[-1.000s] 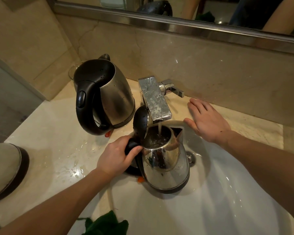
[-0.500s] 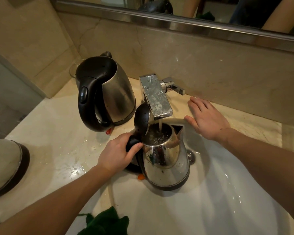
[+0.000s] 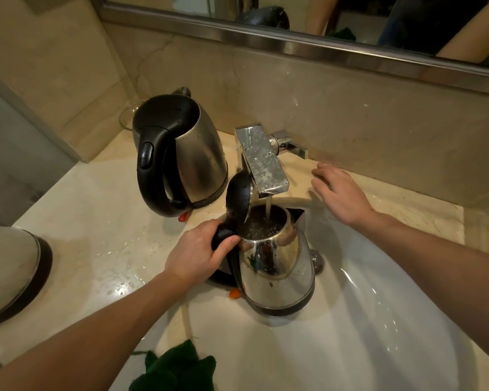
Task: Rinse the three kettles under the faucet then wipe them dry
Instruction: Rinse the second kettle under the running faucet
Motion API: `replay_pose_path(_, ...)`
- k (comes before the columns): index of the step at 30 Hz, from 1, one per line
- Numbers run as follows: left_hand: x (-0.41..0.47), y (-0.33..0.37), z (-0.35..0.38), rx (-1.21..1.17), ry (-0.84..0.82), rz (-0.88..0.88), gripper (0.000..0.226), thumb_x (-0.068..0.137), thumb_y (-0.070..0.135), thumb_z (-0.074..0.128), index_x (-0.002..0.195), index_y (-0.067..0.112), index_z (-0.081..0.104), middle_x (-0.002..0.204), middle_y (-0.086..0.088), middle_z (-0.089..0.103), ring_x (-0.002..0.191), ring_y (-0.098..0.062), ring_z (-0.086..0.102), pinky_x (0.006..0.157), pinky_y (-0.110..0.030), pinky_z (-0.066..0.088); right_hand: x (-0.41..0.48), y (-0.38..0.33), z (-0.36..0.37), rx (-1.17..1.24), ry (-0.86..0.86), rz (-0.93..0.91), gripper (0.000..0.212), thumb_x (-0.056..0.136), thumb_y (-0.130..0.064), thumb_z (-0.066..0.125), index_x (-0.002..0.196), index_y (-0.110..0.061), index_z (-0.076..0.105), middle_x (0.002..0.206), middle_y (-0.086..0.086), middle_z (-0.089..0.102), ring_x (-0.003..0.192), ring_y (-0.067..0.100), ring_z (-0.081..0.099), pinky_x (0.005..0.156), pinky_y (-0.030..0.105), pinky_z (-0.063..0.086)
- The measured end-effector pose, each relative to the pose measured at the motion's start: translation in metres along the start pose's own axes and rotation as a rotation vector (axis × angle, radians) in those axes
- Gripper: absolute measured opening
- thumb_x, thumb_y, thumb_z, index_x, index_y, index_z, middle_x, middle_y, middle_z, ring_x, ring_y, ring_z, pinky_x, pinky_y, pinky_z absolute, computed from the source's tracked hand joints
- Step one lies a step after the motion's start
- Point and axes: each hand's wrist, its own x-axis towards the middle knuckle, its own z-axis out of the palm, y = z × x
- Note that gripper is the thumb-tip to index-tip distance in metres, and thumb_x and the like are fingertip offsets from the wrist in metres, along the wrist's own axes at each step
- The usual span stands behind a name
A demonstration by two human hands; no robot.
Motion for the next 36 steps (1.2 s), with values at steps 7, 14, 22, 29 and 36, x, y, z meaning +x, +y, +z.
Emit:
replay_pose_path(7,-0.001,0.003,-0.003,-0.011,-0.016,-0.007,0.074,0.078,0.070,0.027,0.124,0.019,0.055,0.112,0.000,0.064,0.099,-0.015,0.058,0.083,-0.027,0.047,-0.010,-0.033,-0.010,0.576,0.091,0.160,0.041,0.105,-0.036,0.035,0.134,-0.017,0.057,0.124,-0.009,0.058,0.114,0.008,0.051,0.084,0.019,0.037)
replay_pose_path(14,-0.002,0.006,-0.004,-0.005,-0.028,-0.022,0.069,0.080,0.066,0.031,0.125,0.019,0.054,0.115,-0.001,0.064,0.102,-0.017,0.058,0.085,-0.028,0.048,-0.021,-0.059,-0.013,0.709,0.167,0.092,0.045,0.106,-0.038,0.030,0.134,-0.015,0.056,0.124,-0.013,0.054,0.125,0.008,0.047,0.105,0.026,0.033)
replay_pose_path(22,-0.002,0.006,-0.004,-0.022,-0.025,-0.022,0.058,0.087,0.059,0.039,0.125,0.018,0.054,0.114,-0.001,0.064,0.101,-0.017,0.058,0.084,-0.025,0.046,-0.023,-0.059,-0.012,0.688,0.191,0.056,0.038,0.106,-0.037,0.031,0.133,-0.023,0.054,0.129,-0.013,0.055,0.124,0.004,0.047,0.100,0.019,0.034)
replay_pose_path(29,-0.002,0.007,-0.005,-0.026,-0.031,-0.017,0.059,0.086,0.058,0.039,0.126,0.018,0.054,0.115,-0.002,0.063,0.102,-0.017,0.058,0.084,-0.026,0.047,-0.023,-0.055,-0.015,0.562,0.212,0.028,0.039,0.104,-0.043,0.033,0.133,-0.028,0.054,0.142,-0.006,0.052,0.131,0.009,0.044,0.111,0.037,0.034)
replay_pose_path(36,-0.002,0.006,-0.004,-0.021,-0.015,-0.009,0.053,0.089,0.055,0.043,0.126,0.018,0.054,0.114,-0.002,0.064,0.101,-0.018,0.058,0.084,-0.026,0.047,-0.025,-0.059,-0.017,0.399,0.200,-0.044,0.045,0.104,-0.044,0.035,0.130,-0.018,0.062,0.147,-0.011,0.045,0.134,0.009,0.039,0.109,0.040,0.033)
